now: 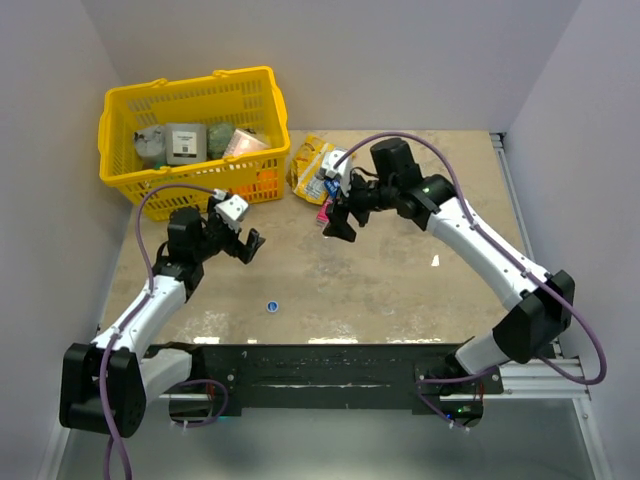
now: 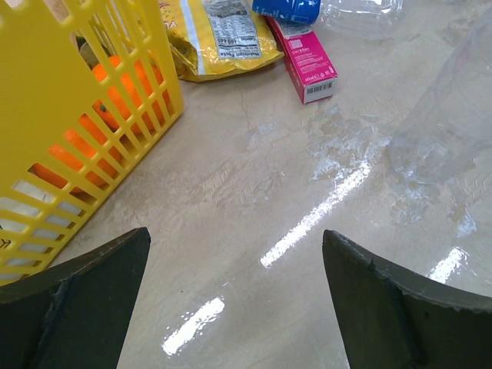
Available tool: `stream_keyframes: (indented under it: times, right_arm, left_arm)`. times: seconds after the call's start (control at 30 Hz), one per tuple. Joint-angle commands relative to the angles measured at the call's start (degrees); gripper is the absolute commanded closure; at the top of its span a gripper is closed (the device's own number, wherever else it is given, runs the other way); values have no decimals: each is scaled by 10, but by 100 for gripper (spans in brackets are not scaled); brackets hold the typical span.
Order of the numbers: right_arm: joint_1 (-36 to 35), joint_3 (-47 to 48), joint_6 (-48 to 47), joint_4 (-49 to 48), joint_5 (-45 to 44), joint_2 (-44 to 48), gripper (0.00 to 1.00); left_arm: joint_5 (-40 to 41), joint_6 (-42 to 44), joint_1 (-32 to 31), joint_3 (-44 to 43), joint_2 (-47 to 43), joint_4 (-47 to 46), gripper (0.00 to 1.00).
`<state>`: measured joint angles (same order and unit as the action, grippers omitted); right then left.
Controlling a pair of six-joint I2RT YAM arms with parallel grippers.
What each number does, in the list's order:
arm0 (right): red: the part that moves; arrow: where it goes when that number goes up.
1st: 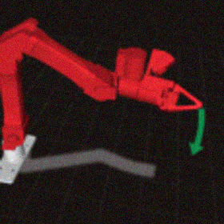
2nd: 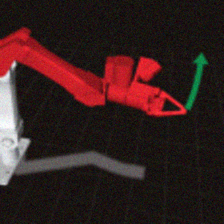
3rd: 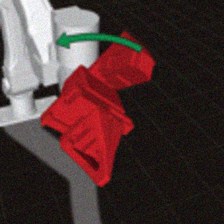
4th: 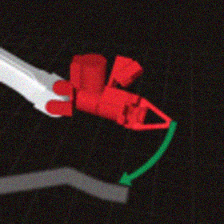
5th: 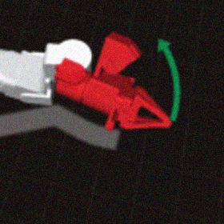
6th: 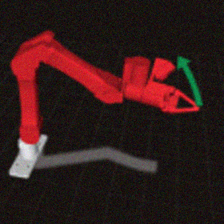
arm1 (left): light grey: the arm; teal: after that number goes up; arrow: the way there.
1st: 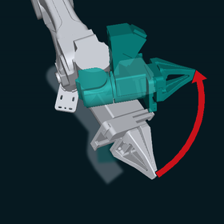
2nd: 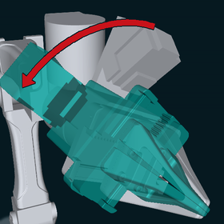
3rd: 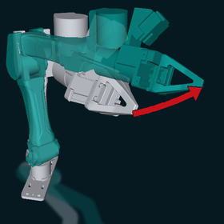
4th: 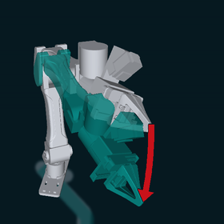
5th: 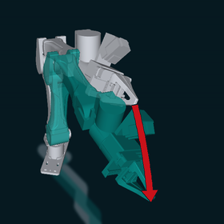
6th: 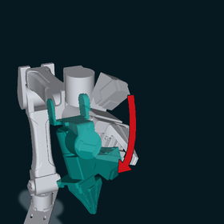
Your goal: Screw on the bottle caps
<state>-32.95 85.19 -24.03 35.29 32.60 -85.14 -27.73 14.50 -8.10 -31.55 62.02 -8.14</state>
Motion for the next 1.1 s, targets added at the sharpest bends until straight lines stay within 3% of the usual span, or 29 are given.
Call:
stream_keyframes:
  times: [0.0,0.2,0.6,0.7,0.8,0.9,1.07]
  right_arm:
    - [-11,-17,-21,-45,-21,-15,13]
    - [-17,-16,-28,-52,-47,-49,17]
    - [-23,-29,-36,-39,-47,-61,46]
    - [-23,-35,-36,-42,-43,-59,58]
    - [-23,-31,-38,-43,-34,-61,76]
    - [-23,-13,-44,-36,-29,-65,87]
    - [-24,51,-35,-20,19,-73,91]
  left_arm:
    - [-4,-8,5,-24,-34,15,1]
    - [-8,-13,6,-12,-45,16,1]
    - [-50,-30,6,-6,-41,-5,1]
    - [-74,-46,6,3,-39,-23,0]
    - [-118,-56,5,14,-32,-49,0]
    - [-187,-68,3,24,-17,-82,0]
    - [-261,-116,-8,30,36,-173,0]
